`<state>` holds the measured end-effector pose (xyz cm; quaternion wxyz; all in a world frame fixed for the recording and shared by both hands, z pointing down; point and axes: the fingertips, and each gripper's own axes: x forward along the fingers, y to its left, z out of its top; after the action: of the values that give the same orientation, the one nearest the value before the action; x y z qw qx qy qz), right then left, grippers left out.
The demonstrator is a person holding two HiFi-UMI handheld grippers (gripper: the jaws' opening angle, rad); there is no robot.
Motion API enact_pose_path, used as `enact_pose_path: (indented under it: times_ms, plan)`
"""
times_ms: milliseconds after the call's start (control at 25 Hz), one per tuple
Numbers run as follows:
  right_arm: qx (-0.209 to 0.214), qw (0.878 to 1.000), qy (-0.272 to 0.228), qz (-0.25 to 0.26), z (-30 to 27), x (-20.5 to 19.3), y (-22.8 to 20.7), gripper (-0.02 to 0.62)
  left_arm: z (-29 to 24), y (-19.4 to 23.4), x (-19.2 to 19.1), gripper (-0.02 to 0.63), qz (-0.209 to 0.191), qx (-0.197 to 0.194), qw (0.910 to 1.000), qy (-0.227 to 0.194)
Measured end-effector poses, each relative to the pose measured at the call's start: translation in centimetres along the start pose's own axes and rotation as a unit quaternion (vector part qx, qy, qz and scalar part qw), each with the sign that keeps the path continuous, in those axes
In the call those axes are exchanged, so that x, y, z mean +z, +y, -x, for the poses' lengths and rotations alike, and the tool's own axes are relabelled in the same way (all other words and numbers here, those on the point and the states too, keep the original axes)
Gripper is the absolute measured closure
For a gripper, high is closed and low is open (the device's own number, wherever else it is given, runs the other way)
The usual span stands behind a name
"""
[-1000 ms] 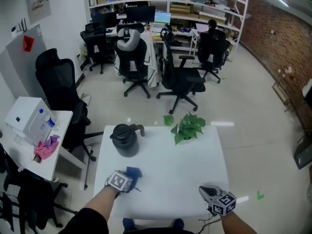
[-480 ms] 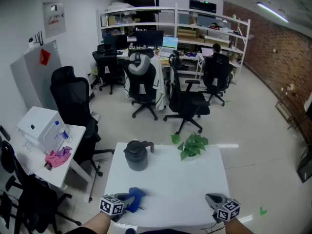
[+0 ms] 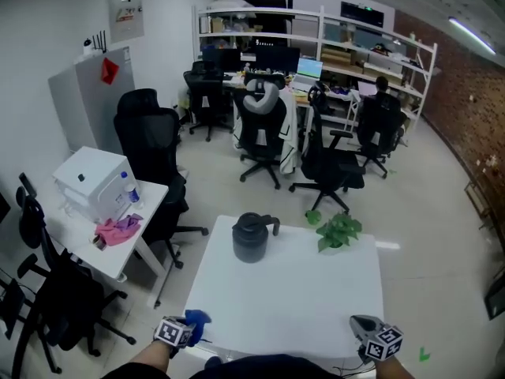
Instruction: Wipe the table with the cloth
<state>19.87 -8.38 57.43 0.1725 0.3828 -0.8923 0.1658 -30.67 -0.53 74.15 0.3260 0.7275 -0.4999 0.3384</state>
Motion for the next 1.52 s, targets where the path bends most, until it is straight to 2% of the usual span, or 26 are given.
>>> enact_pose_path:
  times_ms: [240,360,440,520,600,640,720,800,880,920,960,1040,1200,1320,1520]
  plan:
    - [0.004,1.0,0.016,0.005,-0.2,-0.9,0.9,0.595,-1.1,0.3,-0.6,0.541,-0.02,0.012,0.9995,0.023]
    - [0.008,1.0,0.015,0.01,-0.2,-0.8,1.5,0.595,-0.9,0.2,-0.6,0.513,-0.004,0.007,0.9997,0.022]
    - [0.011,1.0,0.013,0.01,-0.2,-0.7,1.8,0.595,0.2,0.1,0.8,0.364,0.022,-0.005,0.9996,-0.015]
    - [0.014,1.0,0.01,0.009,-0.2,-0.7,2.0,0.595,2.6,0.2,3.4,0.354,0.042,-0.011,0.9961,-0.077]
    - [0.015,1.0,0.005,0.007,-0.2,-0.7,2.1,0.595,5.2,0.4,6.0,0.354,0.058,-0.014,0.9886,-0.138]
    - [0.016,1.0,0.002,0.004,-0.1,-0.6,2.2,0.595,6.4,0.1,7.2,0.356,0.066,-0.02,0.9832,-0.169]
    - [0.021,1.0,-0.007,-0.003,-0.1,-0.4,2.4,0.595,8.6,-1.6,9.6,0.399,0.084,-0.054,0.9682,-0.229]
    - [0.032,0.999,-0.022,-0.017,0.1,0.1,2.7,0.595,10.3,-4.6,11.4,0.477,0.092,-0.098,0.9506,-0.28]
    - [0.046,0.997,-0.041,-0.037,0.4,0.8,3.2,0.594,11.1,-8.2,12.4,0.575,0.082,-0.133,0.9374,-0.311]
    - [0.054,0.996,-0.051,-0.047,0.6,1.1,3.4,0.594,11.0,-9.9,12.6,0.606,0.075,-0.148,0.933,-0.32]
    - [0.061,0.995,-0.06,-0.055,0.7,1.3,3.6,0.594,10.7,-11.4,12.7,0.606,0.069,-0.162,0.9298,-0.323]
    - [0.073,0.993,-0.069,-0.059,0.9,1.5,4.0,0.594,9.5,-13.9,12.6,0.606,0.064,-0.183,0.9279,-0.318]
    - [0.085,0.993,-0.065,-0.052,1.4,1.3,4.7,0.595,8.5,-16.6,12.7,0.606,0.035,-0.197,0.9316,-0.304]
    - [0.083,0.993,-0.064,-0.048,1.8,1.1,4.6,0.595,8.9,-17.1,13.0,0.606,0.01,-0.198,0.9317,-0.304]
    - [0.075,0.994,-0.065,-0.048,2.0,1.2,3.8,0.595,8.9,-16.8,13.5,0.606,-0.006,-0.19,0.9329,-0.306]
